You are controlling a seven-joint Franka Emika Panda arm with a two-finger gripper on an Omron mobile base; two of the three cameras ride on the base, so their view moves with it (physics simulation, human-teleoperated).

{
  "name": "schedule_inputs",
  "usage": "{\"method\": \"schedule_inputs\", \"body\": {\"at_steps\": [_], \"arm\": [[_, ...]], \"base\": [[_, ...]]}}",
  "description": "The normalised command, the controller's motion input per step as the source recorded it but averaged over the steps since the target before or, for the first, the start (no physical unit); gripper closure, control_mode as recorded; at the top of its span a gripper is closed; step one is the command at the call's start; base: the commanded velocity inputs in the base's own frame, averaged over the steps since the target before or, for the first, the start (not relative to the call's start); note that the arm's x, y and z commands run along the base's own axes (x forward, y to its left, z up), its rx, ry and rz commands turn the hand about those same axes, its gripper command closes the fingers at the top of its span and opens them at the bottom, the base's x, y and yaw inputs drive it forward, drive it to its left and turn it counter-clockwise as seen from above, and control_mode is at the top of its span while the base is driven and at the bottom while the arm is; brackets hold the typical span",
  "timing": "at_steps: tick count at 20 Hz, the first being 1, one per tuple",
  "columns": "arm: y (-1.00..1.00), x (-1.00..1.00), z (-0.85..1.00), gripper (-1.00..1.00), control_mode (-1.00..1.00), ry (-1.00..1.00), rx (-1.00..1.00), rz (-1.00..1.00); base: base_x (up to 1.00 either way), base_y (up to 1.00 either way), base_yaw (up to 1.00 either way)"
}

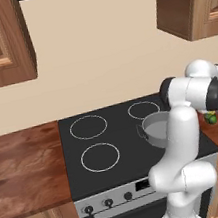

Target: Put the avocado and lemon wedge in the pot. Retrieve the spatula and lightly stir the vegetables in the pot.

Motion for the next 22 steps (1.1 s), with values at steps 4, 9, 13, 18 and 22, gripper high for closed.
{"method": "schedule_inputs", "body": {"at_steps": [4,9,13,18,22], "arm": [[0.06,0.0,-0.03,-1.0,-1.0,0.0,0.0,0.07],[0.01,0.0,-0.19,-1.0,-1.0,0.0,0.0,0.06],[0.0,0.0,-0.42,-1.0,-1.0,0.0,0.0,0.03],[0.0,0.0,-0.07,-1.0,-1.0,0.0,0.0,0.0],[0.0,0.0,0.0,-1.0,-1.0,0.0,0.0,0.0]], "base": [[0.0,0.0,0.0],[0.0,0.0,0.0],[0.0,0.0,0.0],[0.0,0.0,0.0],[0.0,0.0,0.0]]}}
